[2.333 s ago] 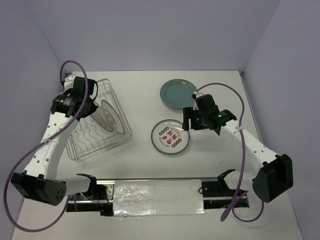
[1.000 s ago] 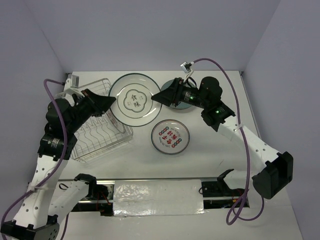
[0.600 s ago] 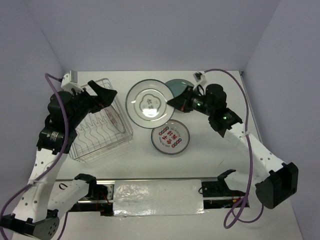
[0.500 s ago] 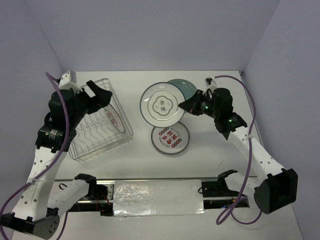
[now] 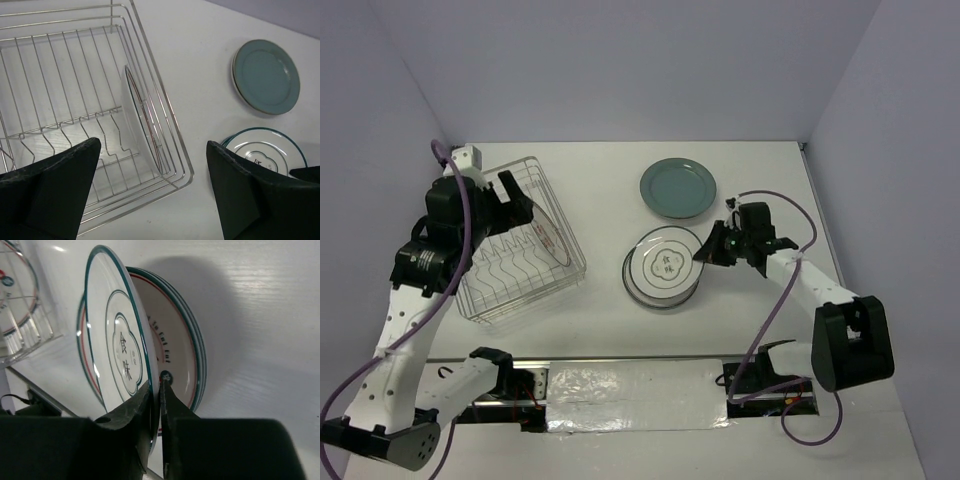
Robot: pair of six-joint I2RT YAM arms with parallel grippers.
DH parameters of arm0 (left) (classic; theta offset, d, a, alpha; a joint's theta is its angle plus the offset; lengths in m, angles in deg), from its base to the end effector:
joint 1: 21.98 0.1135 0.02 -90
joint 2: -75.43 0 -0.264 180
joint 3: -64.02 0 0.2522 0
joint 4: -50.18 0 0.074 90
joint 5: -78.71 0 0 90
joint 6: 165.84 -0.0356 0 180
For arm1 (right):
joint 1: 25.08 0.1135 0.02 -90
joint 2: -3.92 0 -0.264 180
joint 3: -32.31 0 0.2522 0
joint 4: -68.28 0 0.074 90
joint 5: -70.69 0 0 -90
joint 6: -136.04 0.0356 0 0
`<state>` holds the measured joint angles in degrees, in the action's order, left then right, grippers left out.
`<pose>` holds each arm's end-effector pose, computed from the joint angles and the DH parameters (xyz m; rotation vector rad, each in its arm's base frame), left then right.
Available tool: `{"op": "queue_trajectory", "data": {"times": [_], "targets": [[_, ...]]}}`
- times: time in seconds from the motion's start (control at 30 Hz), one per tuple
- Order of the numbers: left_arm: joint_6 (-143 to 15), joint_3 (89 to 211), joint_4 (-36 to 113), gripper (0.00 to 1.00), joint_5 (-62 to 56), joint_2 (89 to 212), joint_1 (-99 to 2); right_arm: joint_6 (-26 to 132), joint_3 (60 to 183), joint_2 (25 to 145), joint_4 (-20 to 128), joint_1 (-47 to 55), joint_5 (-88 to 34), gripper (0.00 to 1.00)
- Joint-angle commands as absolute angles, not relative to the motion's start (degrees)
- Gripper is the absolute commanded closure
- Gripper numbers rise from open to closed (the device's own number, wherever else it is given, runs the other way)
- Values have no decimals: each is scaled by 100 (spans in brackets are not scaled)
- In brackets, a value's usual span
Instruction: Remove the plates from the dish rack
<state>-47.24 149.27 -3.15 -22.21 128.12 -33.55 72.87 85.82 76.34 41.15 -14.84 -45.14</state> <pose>0.1722 -0.0284 0.4206 -0.4123 1.8925 -0.2846 0.2457 0.0601 0.2071 0.1277 2.4305 0.8378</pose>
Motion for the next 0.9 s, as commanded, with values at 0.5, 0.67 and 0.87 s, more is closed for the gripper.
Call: {"op": "queue_trajectory", "data": {"times": [0.5,0.67,0.87], "targets": [[-5009,15109,-972,0,-3018,13792,-3683,6608,9828,9110,2674,-163,-2318,34],[-4982,15056,-937,0,-3185,13986,-3894,6626,9776,8979,2727,-100,-2344,33],[-4860,14959,-841,0,-3335,14144,-4008,6616,9818,8680,2851,-21,-2762,33]]}}
